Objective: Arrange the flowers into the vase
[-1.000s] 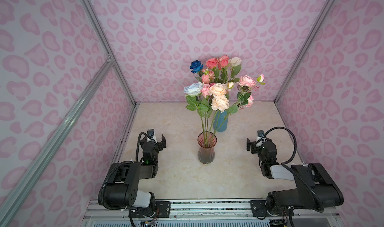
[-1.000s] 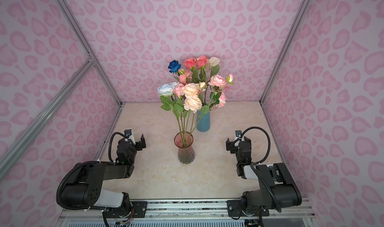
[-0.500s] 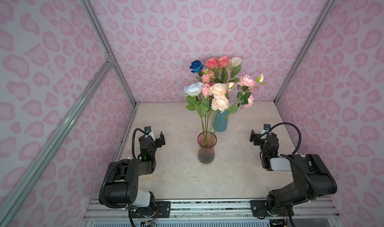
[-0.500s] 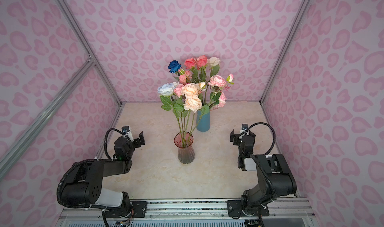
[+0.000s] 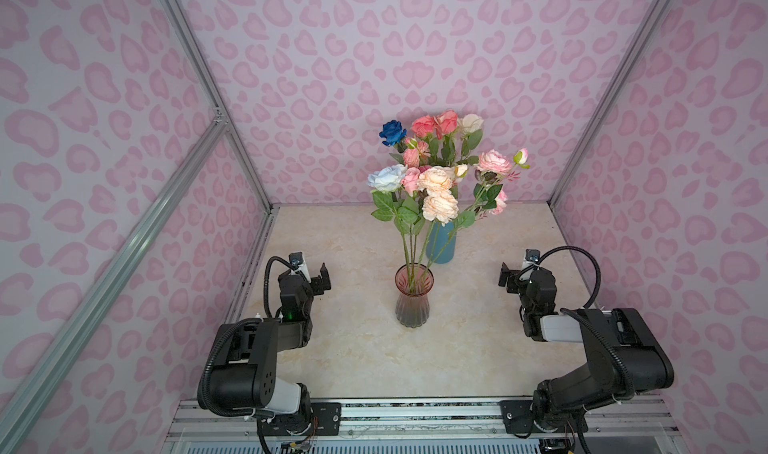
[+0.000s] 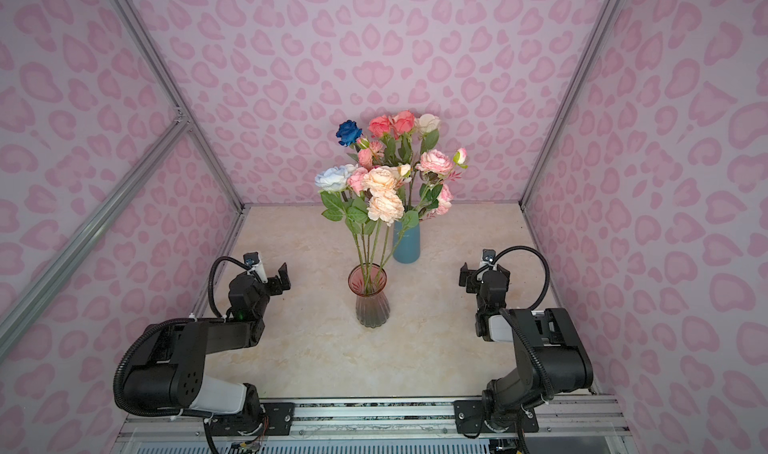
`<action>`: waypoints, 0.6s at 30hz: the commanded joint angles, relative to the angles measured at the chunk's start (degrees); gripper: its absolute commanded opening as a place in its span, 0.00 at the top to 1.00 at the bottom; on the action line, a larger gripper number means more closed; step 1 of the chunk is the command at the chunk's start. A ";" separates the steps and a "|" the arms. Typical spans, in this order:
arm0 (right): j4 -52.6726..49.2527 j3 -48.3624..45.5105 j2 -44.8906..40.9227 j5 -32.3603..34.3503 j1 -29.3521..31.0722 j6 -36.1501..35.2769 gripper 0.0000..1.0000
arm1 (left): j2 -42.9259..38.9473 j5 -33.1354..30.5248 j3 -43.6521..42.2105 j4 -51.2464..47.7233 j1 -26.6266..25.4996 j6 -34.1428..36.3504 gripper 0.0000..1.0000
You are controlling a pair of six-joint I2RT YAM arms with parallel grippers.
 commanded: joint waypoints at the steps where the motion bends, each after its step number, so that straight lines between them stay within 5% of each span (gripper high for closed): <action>1: 0.39 0.05 0.01 0.25 0.06 0.10 0.00 | 0.17 0.26 0.36 0.75 0.00 0.20 0.02; 18: 0.39 0.12 0.01 0.24 0.06 0.14 0.00 | 0.41 0.35 0.86 0.19 0.04 0.15 0.02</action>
